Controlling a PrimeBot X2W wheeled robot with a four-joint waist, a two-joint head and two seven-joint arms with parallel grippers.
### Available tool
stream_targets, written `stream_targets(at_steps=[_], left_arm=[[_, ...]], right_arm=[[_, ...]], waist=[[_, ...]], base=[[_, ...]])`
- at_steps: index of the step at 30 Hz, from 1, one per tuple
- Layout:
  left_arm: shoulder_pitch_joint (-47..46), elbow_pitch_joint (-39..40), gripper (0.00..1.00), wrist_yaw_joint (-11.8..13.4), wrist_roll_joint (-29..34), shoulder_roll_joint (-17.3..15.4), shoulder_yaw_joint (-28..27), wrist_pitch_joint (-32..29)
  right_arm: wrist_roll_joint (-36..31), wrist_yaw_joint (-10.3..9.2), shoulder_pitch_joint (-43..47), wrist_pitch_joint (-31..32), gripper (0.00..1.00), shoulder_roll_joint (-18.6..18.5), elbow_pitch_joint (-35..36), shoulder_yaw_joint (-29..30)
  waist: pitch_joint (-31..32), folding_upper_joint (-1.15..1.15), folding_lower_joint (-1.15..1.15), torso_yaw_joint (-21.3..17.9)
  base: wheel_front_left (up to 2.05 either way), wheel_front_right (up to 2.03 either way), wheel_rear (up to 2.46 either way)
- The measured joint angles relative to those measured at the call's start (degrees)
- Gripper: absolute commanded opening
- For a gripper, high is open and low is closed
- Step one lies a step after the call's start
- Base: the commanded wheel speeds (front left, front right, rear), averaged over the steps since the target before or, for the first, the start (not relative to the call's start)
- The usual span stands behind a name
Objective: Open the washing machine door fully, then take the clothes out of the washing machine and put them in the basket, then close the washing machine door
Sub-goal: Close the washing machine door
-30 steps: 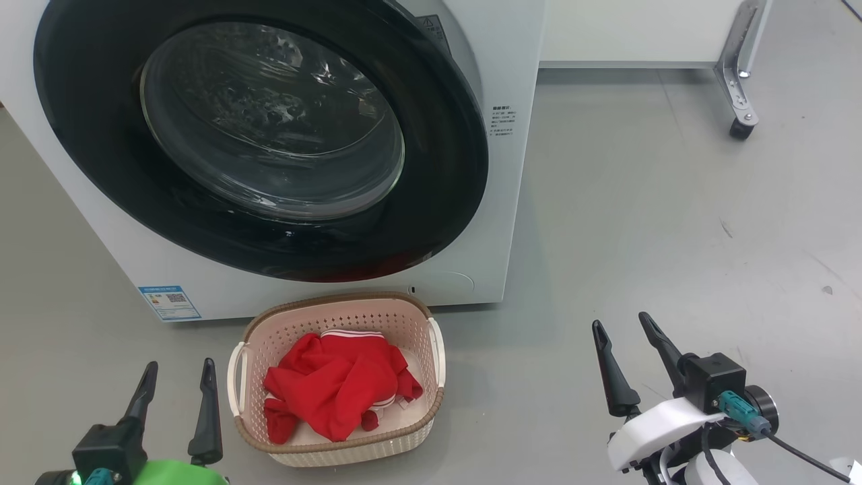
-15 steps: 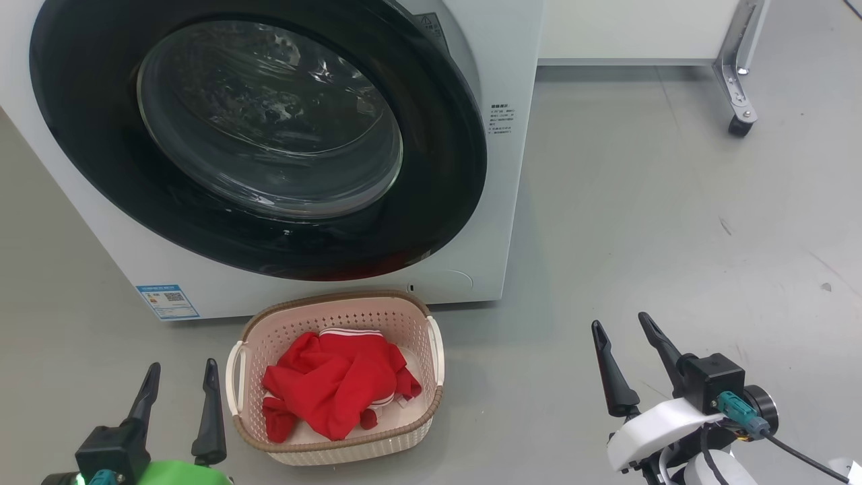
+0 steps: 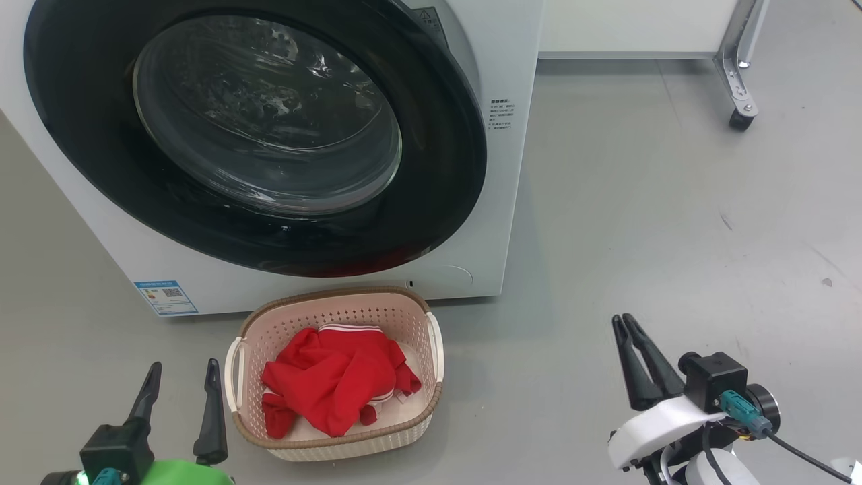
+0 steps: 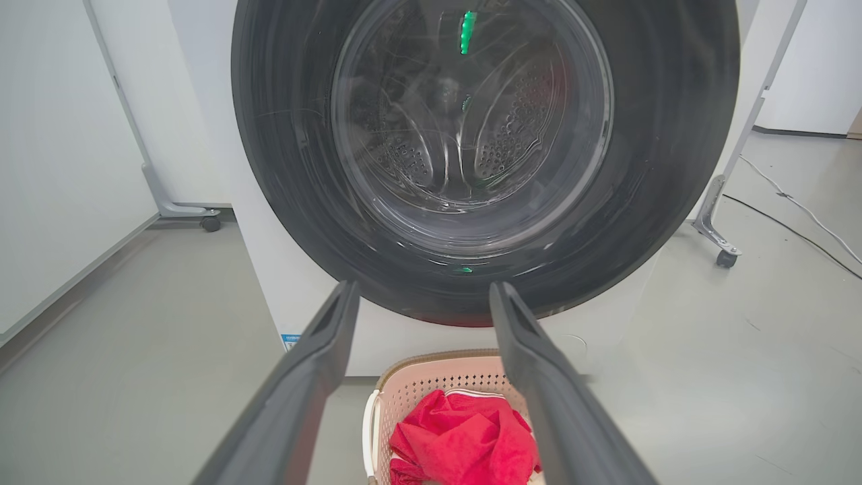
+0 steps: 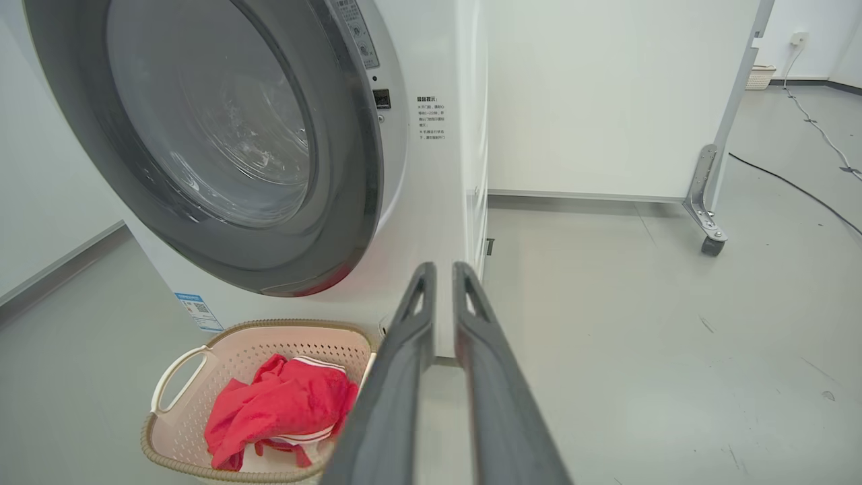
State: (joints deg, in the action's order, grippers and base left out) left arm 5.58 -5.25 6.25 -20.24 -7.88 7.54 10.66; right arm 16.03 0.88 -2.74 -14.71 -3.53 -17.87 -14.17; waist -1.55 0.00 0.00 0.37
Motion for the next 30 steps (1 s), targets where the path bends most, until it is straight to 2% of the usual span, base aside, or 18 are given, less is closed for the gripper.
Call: stream_targets(at_steps=[8,12,24,30], left_arm=[[-0.1,0.5,1.00,0.0,0.4,0.1,0.2,-0.1],[-0.6,1.1,1.00,0.0,0.8,0.1,0.4,-0.1],[-4.2,3.0,1.00,0.0,0.9,1.2,0.8,-0.5],[-7.2,3.9,1.00,0.0,0.9,1.9,1.9,0.1]], right_arm=[[0.0,0.05,-0.4,0.0,0.00,0.0,0.9,0.6],[-0.7,0.67,-2.3,0.0,0.00,0.0,0.9,0.1],[-2.9,3.08,-15.5,0.7,0.00,-0.1,0.5,-4.2],[-3.5,3.58,-23.2,1.5,0.00,-0.2,-0.9,-4.7]], waist=[[-1.4,0.00,0.00,0.8],[-2.3,0.00,0.00,1.6],[-7.1,0.00,0.00,5.0],[-9.8,0.00,0.00,7.5]], base=[[0.00,0.00,0.00],[0.00,0.00,0.00],[0.00,0.00,0.00],[0.00,0.00,0.00]])
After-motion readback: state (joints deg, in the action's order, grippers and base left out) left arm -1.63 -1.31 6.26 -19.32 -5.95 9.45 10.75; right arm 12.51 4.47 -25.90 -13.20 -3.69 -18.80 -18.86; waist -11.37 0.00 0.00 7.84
